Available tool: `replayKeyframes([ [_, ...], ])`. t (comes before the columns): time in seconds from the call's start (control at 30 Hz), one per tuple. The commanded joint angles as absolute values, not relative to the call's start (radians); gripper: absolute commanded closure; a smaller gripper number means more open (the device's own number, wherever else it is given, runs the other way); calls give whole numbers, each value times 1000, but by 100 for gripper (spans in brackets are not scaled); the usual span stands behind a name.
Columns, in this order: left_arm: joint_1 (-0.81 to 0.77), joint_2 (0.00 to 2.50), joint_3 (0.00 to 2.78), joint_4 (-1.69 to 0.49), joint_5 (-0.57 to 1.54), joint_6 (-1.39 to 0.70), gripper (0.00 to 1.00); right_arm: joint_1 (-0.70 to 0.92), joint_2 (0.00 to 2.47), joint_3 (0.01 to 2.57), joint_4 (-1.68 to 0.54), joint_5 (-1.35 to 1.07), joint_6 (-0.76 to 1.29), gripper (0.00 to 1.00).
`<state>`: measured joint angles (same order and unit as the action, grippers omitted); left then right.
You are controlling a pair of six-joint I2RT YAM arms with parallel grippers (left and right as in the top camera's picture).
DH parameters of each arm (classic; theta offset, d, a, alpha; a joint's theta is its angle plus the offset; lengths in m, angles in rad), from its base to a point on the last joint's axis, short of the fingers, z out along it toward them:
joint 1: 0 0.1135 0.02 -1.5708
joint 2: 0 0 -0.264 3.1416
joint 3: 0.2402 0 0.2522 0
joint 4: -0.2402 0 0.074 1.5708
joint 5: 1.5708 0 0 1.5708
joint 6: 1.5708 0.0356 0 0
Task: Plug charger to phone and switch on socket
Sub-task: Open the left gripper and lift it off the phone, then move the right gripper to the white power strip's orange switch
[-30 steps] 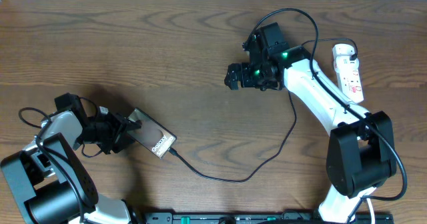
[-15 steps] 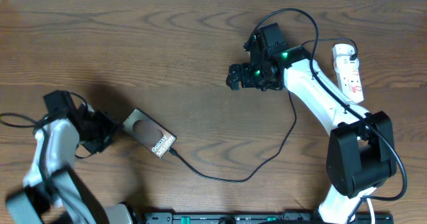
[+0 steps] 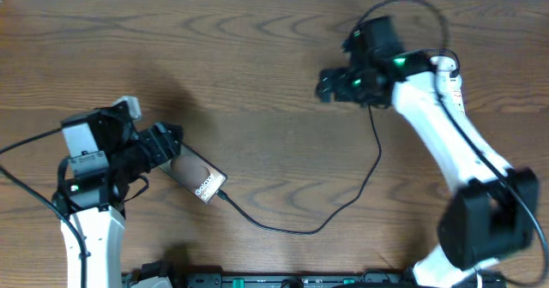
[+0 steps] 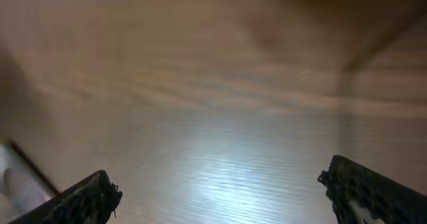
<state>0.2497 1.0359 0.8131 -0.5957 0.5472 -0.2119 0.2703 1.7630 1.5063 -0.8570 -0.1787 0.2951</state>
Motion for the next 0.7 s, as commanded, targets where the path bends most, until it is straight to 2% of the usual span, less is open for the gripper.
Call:
replayKeyframes([
  [0.0,205,1039,828,-582,531,-188,32,223,1630,1551,-888,10,279,1],
  [0.17,200,1039,828,-561,531,-188,9,155,1512,1551,-918,254,293,1],
  [0.37,200,1039,828,-559,531,-188,8,20,1474,1550,-908,428,323,1],
  [0.57,200,1039,827,-559,530,-187,8,-172,1553,1550,-874,418,325,1],
  [0.67,200,1039,827,-559,530,-187,8,-268,1625,1550,-859,336,293,1],
])
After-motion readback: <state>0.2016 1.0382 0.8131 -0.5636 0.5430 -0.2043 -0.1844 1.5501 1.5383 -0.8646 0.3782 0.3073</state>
